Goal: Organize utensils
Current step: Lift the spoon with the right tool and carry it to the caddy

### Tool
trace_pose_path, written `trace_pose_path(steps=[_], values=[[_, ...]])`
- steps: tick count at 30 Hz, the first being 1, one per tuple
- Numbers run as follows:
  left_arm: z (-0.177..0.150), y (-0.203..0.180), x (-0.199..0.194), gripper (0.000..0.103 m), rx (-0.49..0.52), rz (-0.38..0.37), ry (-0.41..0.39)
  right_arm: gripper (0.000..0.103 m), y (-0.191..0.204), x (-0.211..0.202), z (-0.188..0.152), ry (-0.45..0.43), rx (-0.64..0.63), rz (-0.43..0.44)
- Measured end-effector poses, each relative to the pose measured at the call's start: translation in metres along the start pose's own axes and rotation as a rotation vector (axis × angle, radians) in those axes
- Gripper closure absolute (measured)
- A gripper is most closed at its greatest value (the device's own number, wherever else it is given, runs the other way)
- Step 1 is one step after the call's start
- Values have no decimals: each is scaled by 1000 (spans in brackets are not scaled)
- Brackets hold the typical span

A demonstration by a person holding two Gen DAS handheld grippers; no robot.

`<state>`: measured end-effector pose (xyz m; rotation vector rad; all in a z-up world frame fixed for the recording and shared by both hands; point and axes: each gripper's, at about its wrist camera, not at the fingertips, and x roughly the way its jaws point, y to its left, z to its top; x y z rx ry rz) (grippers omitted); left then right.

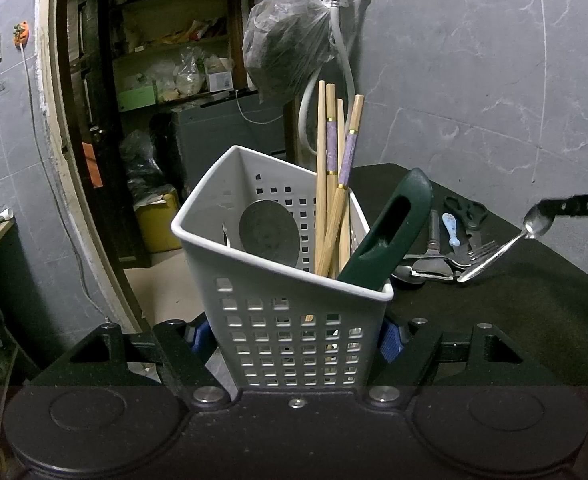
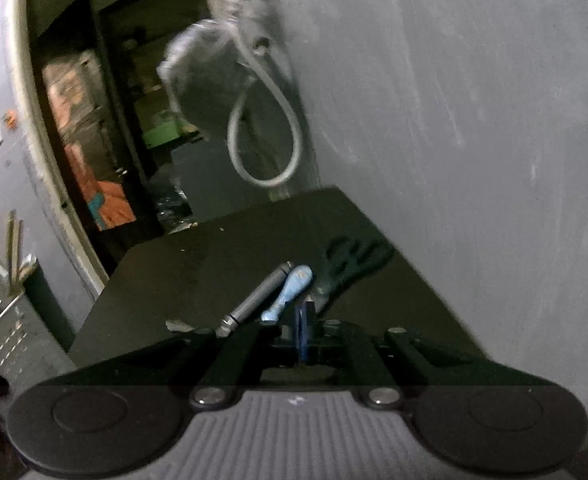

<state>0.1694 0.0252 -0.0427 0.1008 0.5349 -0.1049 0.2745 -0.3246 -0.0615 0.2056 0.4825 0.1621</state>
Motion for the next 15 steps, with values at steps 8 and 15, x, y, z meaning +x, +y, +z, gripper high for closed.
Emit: trace_pose_path(steps=[8,15], values=[[-1,0,0,26,-2,-6,-6,101,62,-26,9,-59,-378,13],[-1,1,-1,26,-7,-9,-9,102,127,-40,-7,-88,-754,43]])
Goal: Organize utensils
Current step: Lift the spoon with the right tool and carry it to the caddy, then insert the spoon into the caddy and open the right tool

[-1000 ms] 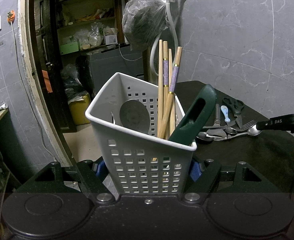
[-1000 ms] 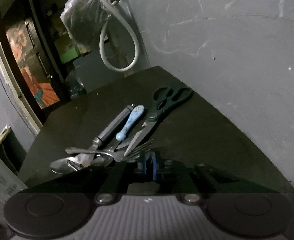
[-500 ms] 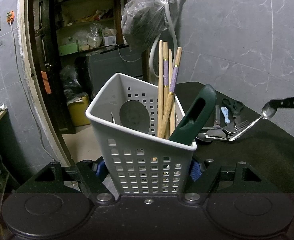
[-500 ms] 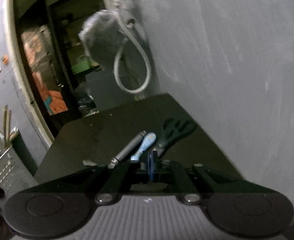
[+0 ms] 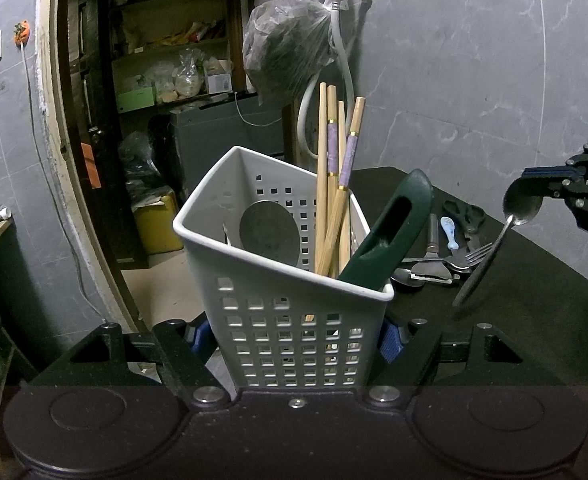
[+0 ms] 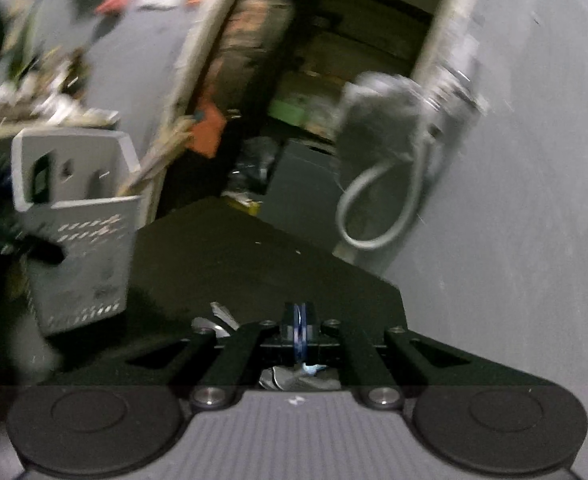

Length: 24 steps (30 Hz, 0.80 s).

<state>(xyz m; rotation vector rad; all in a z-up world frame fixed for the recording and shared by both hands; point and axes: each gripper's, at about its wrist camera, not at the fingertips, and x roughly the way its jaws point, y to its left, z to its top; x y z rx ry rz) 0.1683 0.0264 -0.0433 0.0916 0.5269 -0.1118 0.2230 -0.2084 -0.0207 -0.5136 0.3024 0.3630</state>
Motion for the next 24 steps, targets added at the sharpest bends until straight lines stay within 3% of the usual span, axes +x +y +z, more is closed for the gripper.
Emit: trace_pose_path(steps=[8,17,24], values=[[-1,2,-1,26,-6,-4,-5,102,48,0,8,-38,-231,68],[-1,2,-1,26,-9,-6,-6,102,67,-1,9,-49,-309,127],[-1,3,-1,26,-17,-13,-10,102,58,-7,25,-100,-357,89]])
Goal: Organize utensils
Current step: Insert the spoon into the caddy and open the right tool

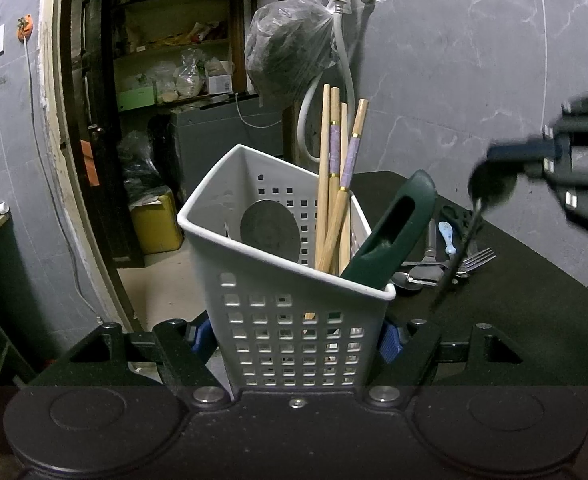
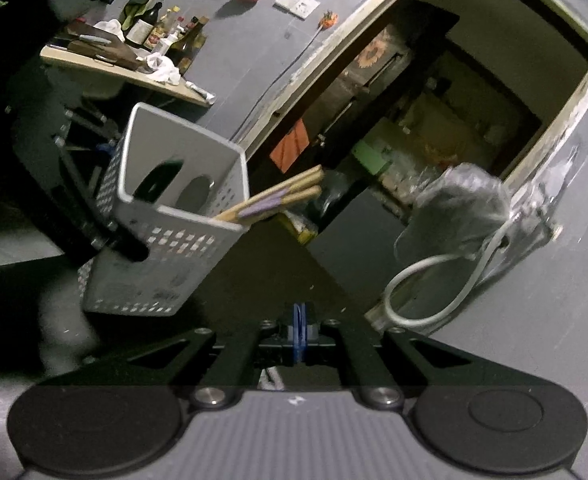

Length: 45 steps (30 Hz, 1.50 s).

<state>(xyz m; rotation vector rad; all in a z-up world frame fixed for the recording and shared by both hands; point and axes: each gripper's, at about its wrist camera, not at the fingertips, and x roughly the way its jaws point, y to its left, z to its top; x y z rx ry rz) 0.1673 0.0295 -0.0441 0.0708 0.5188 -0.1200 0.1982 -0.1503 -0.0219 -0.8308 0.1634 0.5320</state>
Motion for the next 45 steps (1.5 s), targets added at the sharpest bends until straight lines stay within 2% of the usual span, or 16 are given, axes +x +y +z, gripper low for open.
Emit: trace_pose_path(steps=[7,16,22,26,34,45], values=[[0,1,1,26,-5,-2,-2,102,-30,-7,28,-96,-61,-61],[-2,2,1,26,-9,-6,-5,101,-94,-21,78,-265,55,-74],[-2,3,1,26,-9,-6,-6,101,-96,-18,100,-337,32,-43],[-2,2,1,26,-8,-5,-5,101,-77,-9,104,-338,15,14],[-2,3,1,26,-9,-6,-6,101,-38,4,99,-276,-21,109],[-2,3,1,26,-10,-6,-6,101,-14,12,93,-219,-35,156]])
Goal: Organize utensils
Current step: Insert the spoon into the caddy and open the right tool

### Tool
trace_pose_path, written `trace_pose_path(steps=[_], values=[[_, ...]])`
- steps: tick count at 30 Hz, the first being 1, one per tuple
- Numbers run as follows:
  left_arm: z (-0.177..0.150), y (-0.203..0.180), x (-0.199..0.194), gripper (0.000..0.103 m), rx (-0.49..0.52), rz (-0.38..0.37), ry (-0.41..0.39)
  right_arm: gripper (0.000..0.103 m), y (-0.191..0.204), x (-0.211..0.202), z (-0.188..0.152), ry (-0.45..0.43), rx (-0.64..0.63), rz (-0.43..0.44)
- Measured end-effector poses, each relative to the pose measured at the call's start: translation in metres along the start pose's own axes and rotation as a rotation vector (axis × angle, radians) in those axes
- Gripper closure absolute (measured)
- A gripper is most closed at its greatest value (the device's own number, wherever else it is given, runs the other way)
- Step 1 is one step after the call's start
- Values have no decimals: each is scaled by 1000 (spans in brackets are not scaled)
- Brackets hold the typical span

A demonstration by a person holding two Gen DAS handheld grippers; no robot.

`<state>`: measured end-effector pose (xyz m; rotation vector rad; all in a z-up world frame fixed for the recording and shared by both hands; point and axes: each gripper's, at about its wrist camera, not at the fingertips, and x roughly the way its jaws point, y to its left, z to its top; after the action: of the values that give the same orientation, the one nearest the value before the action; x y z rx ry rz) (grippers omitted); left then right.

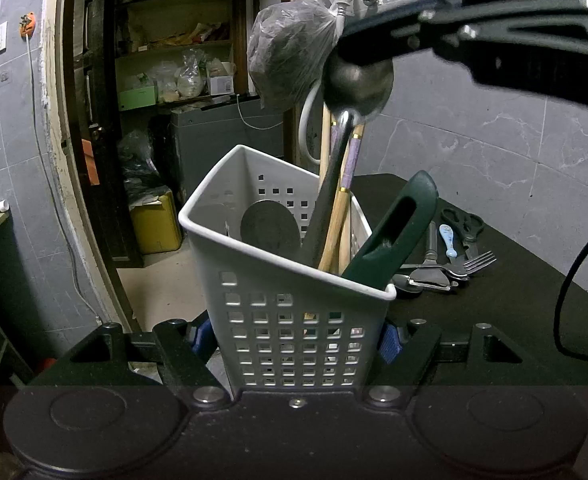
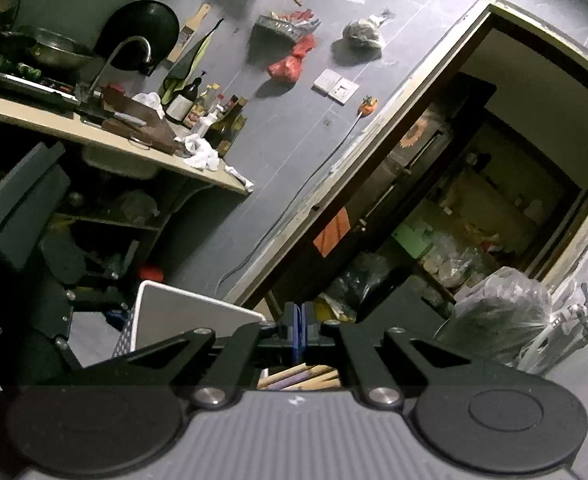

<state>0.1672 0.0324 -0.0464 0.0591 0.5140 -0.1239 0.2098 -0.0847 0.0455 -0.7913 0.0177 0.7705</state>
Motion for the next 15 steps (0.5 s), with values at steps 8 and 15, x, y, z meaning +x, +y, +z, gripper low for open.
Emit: trace_pose_path(steps=[8,15], values=[[0,0,0,26,2,0,-1,101,12,13,-6,40,71,15],[0,-1,0,26,6,0,-2,99,19,21,-12,72,110,32]])
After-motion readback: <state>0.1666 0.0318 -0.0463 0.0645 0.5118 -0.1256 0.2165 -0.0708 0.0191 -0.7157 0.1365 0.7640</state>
